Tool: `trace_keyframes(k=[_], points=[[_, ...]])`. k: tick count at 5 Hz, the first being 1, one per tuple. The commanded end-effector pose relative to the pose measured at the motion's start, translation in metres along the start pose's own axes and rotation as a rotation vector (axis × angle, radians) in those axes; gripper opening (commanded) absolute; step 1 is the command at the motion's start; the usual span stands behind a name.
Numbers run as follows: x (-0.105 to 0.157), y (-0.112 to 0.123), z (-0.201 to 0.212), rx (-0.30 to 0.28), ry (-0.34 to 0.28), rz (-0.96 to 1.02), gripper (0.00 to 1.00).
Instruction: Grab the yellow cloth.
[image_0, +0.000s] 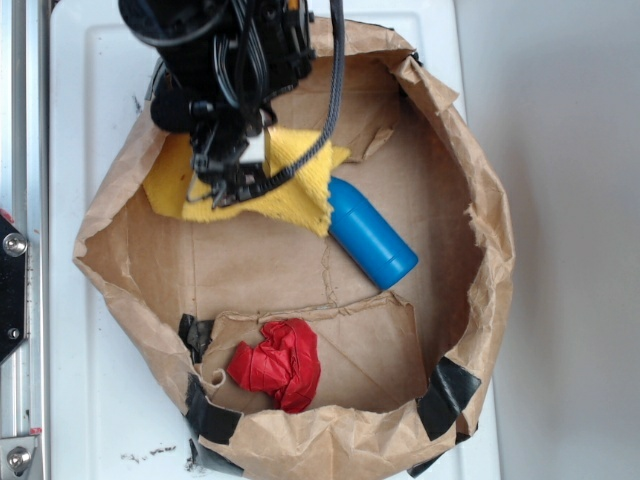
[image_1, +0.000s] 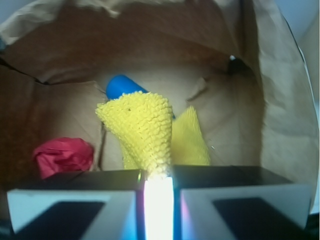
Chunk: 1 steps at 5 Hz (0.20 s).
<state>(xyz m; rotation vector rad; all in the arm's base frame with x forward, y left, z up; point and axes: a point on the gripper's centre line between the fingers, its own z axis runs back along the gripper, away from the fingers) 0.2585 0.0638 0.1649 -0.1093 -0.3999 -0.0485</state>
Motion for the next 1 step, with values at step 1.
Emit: trace_keyframes(k=[1], points=[[0.0005,-0.0121,0.0035,0.05,-0.06,-0.058,0.0]])
